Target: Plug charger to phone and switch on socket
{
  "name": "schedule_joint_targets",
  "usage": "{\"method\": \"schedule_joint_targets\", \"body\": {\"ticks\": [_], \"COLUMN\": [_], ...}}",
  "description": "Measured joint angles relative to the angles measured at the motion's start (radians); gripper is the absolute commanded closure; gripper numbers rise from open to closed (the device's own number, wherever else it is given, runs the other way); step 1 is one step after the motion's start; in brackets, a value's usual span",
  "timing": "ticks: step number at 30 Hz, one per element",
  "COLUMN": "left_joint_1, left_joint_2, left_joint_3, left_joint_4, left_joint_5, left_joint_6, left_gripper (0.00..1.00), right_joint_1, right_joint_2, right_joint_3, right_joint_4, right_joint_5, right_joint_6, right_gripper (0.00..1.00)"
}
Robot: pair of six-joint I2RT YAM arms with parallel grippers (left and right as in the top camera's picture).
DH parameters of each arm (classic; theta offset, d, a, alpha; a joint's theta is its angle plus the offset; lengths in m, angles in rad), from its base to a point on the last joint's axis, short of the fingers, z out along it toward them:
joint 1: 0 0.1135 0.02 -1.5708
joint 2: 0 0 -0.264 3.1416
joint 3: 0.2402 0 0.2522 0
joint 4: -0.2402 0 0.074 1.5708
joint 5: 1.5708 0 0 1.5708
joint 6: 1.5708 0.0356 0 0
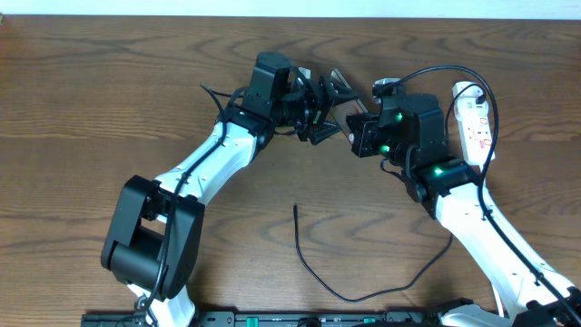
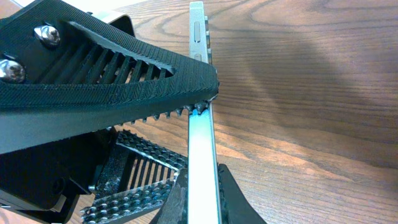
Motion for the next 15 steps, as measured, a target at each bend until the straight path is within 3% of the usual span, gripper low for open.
{"method": "schedule_joint_targets", "body": {"ticks": [7,15], "left_joint_1": [0.002,0.066], "left_joint_2": [-0.002,-0.004], "left_joint_3": [0.0,0.0], "left_joint_4": [0.005,0.008], "left_joint_5": [0.016,0.152], "left_joint_6": [-0.002,0.027], "left_gripper": [0.08,0.08], "right_joint_1": [-0.001,-0.087], "right_joint_2": [0.001,0.006], "right_joint_3": [0.0,0.0], "right_joint_4": [-0.003,-0.004], "right_joint_5": [-0.001,-0.01], "right_joint_6": [0.008,0.114], "right_gripper": [0.99,0.99]}}
